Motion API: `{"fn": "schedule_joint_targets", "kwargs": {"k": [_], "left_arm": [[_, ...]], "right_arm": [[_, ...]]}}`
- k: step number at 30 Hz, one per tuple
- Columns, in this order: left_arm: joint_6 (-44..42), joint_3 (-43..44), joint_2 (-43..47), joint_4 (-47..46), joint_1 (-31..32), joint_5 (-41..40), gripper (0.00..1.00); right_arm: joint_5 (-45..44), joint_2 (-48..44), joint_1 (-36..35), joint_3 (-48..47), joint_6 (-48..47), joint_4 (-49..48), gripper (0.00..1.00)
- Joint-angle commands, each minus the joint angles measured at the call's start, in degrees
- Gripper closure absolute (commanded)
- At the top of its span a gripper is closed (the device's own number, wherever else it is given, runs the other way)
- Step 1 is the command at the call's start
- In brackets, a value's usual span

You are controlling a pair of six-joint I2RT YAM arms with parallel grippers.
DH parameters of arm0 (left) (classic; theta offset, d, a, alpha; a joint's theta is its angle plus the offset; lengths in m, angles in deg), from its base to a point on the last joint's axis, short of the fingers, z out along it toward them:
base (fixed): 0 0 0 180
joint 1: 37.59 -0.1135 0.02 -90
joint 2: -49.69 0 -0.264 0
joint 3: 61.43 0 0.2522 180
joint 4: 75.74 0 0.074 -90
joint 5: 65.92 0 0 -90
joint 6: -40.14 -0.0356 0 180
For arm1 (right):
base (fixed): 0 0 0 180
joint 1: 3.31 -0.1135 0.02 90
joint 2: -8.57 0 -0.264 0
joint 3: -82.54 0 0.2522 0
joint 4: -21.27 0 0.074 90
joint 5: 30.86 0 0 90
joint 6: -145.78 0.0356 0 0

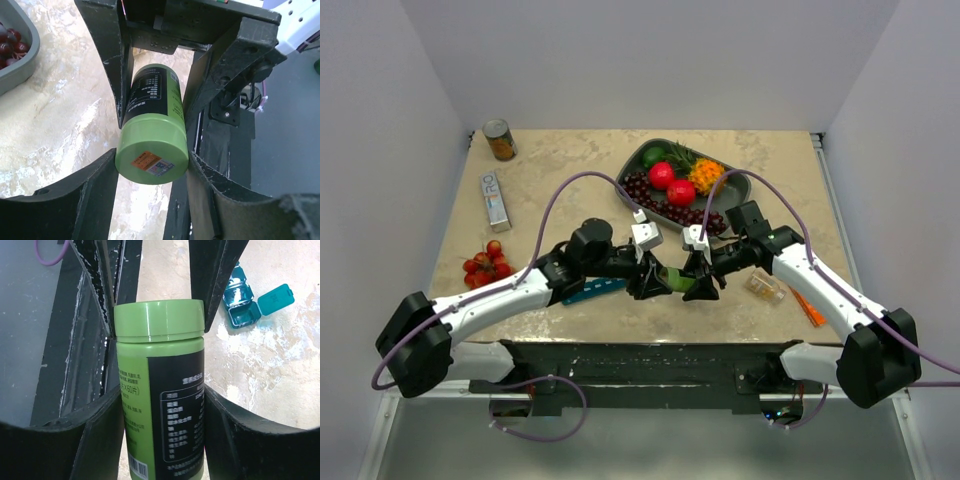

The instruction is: Sort the pills into containers

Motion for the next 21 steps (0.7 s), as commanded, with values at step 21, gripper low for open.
{"fn": "schedule_joint_targets", "kwargs": {"k": [21], "left_arm": [[-1.1, 6.13, 0.44, 3.06, -1.56, -0.01, 1.0]], "right_arm": [[-0.41, 0.14, -1.13, 0.31, 1.01, -1.55, 0.72]]}}
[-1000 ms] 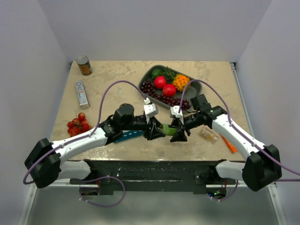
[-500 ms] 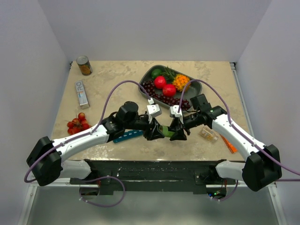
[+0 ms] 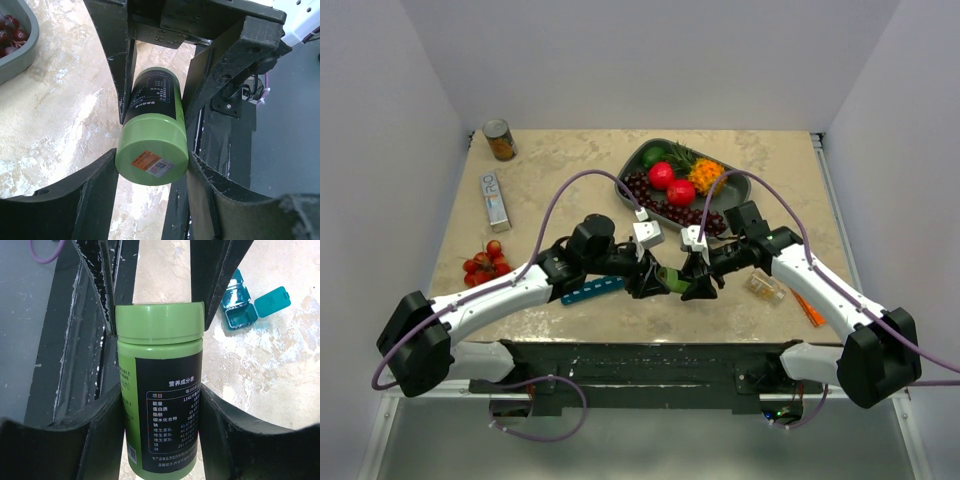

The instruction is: Sort the pills into containers

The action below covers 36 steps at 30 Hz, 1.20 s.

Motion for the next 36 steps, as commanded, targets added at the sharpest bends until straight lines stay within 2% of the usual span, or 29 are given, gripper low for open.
{"fn": "schedule_joint_targets", "kwargs": {"k": [1, 3, 6, 9, 10, 12, 13, 19, 22, 24, 29, 32, 36], "left_arm": [[1.7, 2.15, 1.43, -5.44, -1.27, -0.34, 1.0], [3.89, 1.45, 2.21, -7.11, -1.71, -0.34, 1.0], [8.54, -1.27, 3.88, -12.72, -3.2, 0.88, 1.0], [14.78, -5.75, 6.16, -21.6, -5.58, 3.6, 0.73], [16.01, -7.76, 6.78, -25.1, -6.45, 3.62, 0.55], [17.96, -9.18, 8.53, -27.06, -7.07, 3.62, 0.4], [17.96, -10.23, 9.15, -27.94, -7.34, 3.53, 0.29], [9.71, -16.81, 16.71, -31.72, -7.34, 3.18, 0.01], [2.6, -19.29, 19.79, -31.56, -7.34, 3.35, 0.01], [-2.41, -19.47, 19.89, -30.24, -7.16, 6.59, 0.01], [-14.79, -16.23, 17.69, -24.53, -5.76, 8.19, 0.01], [-19.46, -13.06, 14.88, -21.37, -4.44, 7.92, 0.01], [-21.59, -10.07, 10.4, -19.95, -2.95, 8.01, 0.01]], "right_arm": [[0.66, 0.14, -0.47, -0.04, 0.77, -0.02, 0.76], [1.1, 0.23, -0.39, -0.21, 1.2, -0.01, 0.88], [2.51, 0.32, -0.39, -0.65, 2.25, -0.19, 0.96], [4.26, 0.93, -0.47, -1.18, 3.05, -0.37, 1.0], [4.79, 1.28, -0.39, -1.44, 3.14, -0.28, 1.0], [5.76, 1.46, -0.3, -1.62, 3.4, -0.37, 1.0], [5.94, 1.46, -0.38, -1.71, 3.58, -0.37, 1.0], [6.64, 1.29, -0.21, -1.45, 3.4, -0.63, 1.0], [6.64, 1.29, -0.21, -1.45, 3.23, -0.54, 1.0], [6.73, 1.29, -0.3, -1.45, 3.14, -0.46, 1.0], [6.73, 1.46, -0.3, -1.36, 2.96, -0.37, 1.0], [6.73, 1.46, -0.3, -1.27, 2.87, -0.37, 1.0], [6.55, 1.64, -0.21, -1.27, 2.79, -0.37, 1.0]]}}
